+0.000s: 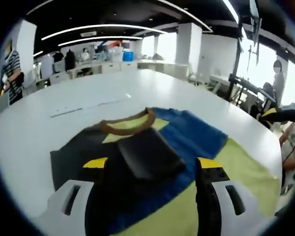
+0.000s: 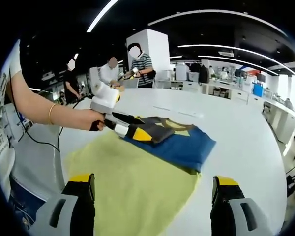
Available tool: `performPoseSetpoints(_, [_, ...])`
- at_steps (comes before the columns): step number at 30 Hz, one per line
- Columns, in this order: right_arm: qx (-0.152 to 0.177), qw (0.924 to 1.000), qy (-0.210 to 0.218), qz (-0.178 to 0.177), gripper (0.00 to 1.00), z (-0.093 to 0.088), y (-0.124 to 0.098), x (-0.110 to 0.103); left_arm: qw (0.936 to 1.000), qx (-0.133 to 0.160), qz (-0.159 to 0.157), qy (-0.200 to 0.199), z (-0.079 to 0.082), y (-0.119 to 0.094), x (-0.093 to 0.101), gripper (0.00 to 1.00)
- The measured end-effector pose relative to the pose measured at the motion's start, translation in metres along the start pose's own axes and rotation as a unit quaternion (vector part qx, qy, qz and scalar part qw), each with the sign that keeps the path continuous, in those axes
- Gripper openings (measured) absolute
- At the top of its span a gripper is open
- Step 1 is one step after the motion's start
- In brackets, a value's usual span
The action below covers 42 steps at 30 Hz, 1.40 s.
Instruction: Fold the garment on the visible template until the final outline fits inside the template.
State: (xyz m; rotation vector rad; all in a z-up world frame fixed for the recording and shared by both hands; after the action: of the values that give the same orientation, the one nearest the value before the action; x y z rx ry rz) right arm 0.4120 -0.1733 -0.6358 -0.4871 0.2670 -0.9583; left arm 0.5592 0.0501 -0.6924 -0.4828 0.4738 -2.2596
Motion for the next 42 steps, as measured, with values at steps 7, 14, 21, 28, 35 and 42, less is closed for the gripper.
performPoseSetpoints(7, [0.003, 1.0, 0.002, -0.002, 0.99, 0.001, 0.0, 0.001, 0.9998, 0.0, 0.015, -0.009, -0.003, 0.0, -0.01, 0.49])
performPoseSetpoints(14, [0.006, 1.0, 0.004, -0.002, 0.99, 0.0, -0.002, 0.001, 0.9994, -0.005, 0.026, -0.022, -0.008, 0.002, -0.015, 0.3])
performPoseSetpoints(21, [0.007, 1.0, 0.002, -0.001, 0.99, -0.002, -0.004, 0.001, 0.9991, -0.026, 0.028, -0.019, -0.013, 0.002, -0.015, 0.16])
performPoseSetpoints(28, [0.009, 1.0, 0.0, -0.002, 0.99, 0.0, -0.005, 0.002, 0.998, -0.035, 0.022, -0.049, -0.016, 0.001, -0.015, 0.04])
performPoseSetpoints(35, [0.008, 1.0, 0.001, -0.004, 0.99, -0.001, -0.006, 0.002, 0.9977, -0.035, 0.018, -0.055, -0.012, -0.001, -0.016, 0.0])
performPoseSetpoints(42, [0.01, 0.9999, 0.0, -0.004, 0.99, -0.001, -0.006, 0.002, 0.9987, -0.022, 0.005, -0.046, 0.001, -0.004, -0.007, 0.0])
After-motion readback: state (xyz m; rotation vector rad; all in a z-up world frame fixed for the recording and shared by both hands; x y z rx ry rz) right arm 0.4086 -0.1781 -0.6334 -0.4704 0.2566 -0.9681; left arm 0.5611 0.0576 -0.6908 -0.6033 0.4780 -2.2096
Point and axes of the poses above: the point that each gripper's makers call its tool centre point, and the gripper's own axes: y roughly forward along the fingers, x roughly to its right, z roughly out of its top, the point moved 6 cm from there along -y, roughly backward along the fingers, and after that the axes turned 9 degrees about -z, right-handed, at the moved point
